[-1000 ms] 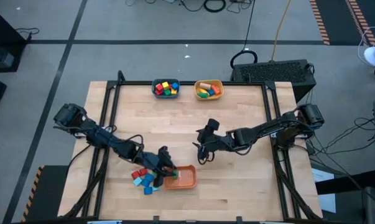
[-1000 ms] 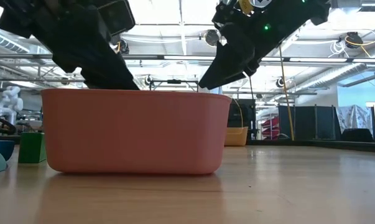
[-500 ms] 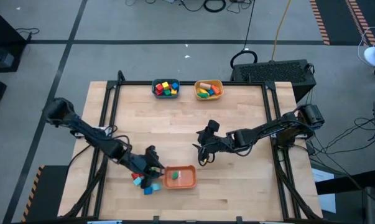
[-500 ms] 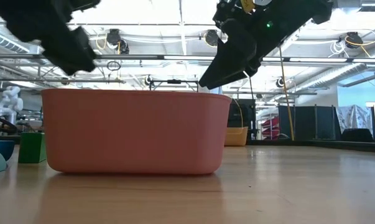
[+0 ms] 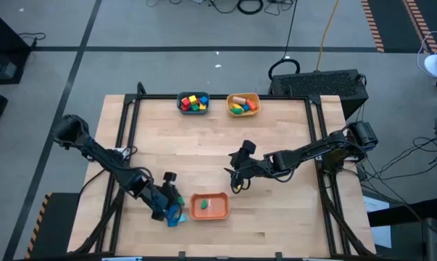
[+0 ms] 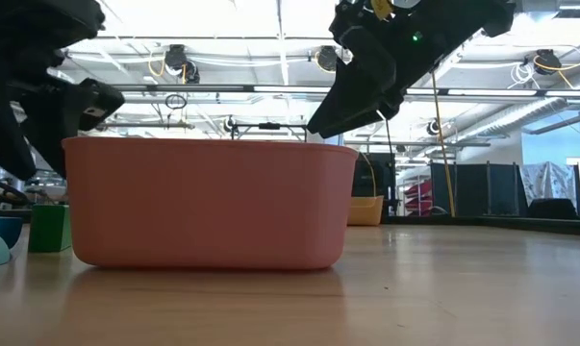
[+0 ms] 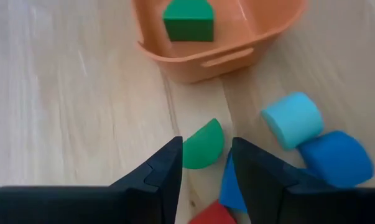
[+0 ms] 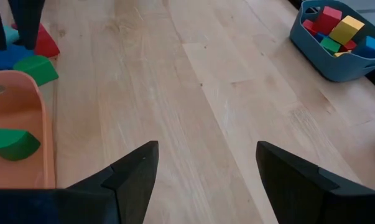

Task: Sort blocks by size
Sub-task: Put the green half circle block into the orange bin

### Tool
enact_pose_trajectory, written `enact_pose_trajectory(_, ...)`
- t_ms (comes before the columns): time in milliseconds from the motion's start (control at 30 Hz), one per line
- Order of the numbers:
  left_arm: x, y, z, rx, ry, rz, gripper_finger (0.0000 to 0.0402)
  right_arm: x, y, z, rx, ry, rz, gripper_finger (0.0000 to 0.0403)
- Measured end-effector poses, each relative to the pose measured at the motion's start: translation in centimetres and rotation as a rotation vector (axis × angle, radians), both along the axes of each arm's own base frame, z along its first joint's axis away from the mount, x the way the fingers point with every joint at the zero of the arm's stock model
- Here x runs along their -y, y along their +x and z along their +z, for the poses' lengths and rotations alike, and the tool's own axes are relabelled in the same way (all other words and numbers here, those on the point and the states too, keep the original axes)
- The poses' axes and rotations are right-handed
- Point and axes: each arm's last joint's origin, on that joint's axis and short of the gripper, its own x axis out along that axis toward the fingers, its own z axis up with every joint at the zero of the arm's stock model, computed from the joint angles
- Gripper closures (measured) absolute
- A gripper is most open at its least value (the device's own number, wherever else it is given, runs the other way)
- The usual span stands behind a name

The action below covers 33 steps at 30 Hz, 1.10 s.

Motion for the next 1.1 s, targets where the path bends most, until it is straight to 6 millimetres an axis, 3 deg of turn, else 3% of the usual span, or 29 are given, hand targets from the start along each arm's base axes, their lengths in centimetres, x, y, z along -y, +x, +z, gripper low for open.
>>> enact_pose_trajectory(200, -0.4, 0.4, -0.3, 0.003, 0.078, -0.079, 0.0247, 0.0, 0.0, 0.0, -0.002, 0.015, 0.015, 0.0147)
enact_pose_trajectory(567, -0.5, 1.3, -2.0, -0.022, 0.194, -0.232, 0.0172, 0.0, 0.0, 0.0, -0.003, 0.018, 0.017, 0.0147)
enact_pose_trajectory(700, -0.8, 1.7, -2.5, -0.041, 0.190, -0.223, 0.0163, 0.0, 0.0, 0.0, -0.003, 0.018, 0.018, 0.0147)
enact_pose_trajectory(867, -1.1, 2.1, -3.0, -0.059, 0.168, -0.178, 0.0181, 0.0, 0.0, 0.0, -0.003, 0.017, 0.017, 0.0147)
enact_pose_trajectory(1100, -0.8, 2.6, -2.6, -0.009, 0.097, -0.176, 0.0265, 0.0, 0.0, 0.0, -0.002, 0.017, 0.017, 0.0147)
